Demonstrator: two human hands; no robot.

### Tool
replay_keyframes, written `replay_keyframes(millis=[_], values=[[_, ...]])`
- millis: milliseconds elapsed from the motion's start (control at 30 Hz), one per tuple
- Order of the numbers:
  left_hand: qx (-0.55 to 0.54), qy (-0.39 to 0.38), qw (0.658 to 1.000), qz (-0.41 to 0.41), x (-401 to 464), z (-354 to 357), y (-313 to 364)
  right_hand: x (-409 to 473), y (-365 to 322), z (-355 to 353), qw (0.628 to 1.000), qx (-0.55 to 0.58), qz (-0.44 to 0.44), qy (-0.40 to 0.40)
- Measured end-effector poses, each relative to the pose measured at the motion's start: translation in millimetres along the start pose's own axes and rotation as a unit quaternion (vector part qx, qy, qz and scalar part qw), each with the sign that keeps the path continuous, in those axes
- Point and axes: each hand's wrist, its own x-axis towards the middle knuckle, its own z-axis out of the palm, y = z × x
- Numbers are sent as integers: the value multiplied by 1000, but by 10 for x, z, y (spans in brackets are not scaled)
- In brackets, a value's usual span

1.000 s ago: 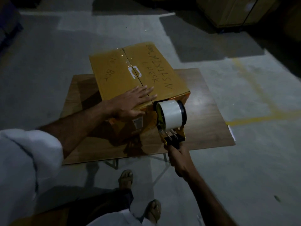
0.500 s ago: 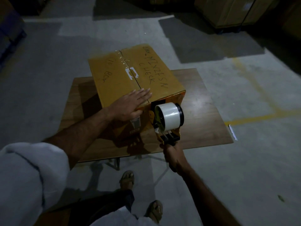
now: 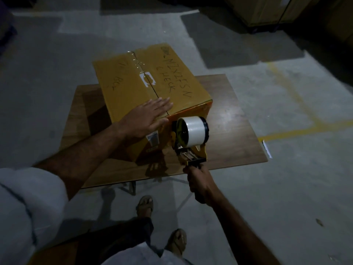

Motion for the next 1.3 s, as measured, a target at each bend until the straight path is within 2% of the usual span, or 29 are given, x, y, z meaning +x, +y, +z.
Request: replay_keyframes(millis=[133,333,433,533,633,700,767,867,967,1133,1300], values=[[20,12,1000,-8,-8,10,48,-40,-139,80,999,15,47,9],[33,8,999,-10,-15,0,71,-6,-234,32,992,37,115,-22],[30,10,999,-28,-23,25,45,-103,131,-4,989,43,141,15],[47,5,999,-27,-16,52,1,-149,325,-66,988,89,74,98],[28,-15,999,-11,3,11,-7,0,144,-345,979,-72,-51,186],[4,-26,1000,-4,7,-35,-47,145,-6,-548,945,-197,-72,251],[-16,-39,999,0,-18,-61,-111,296,-61,-677,920,-256,-61,292],[-30,-58,998,5,-44,-93,-227,542,-39,-769,910,-281,-42,303],[-34,-40,999,-8,-71,-110,-319,815,-50,-839,903,-314,-20,293],[-49,-44,998,8,-100,-164,-417,1166,-110,-857,907,-291,30,302],[-56,-82,995,6,-201,-238,-533,1321,-121,-826,880,-344,44,325]])
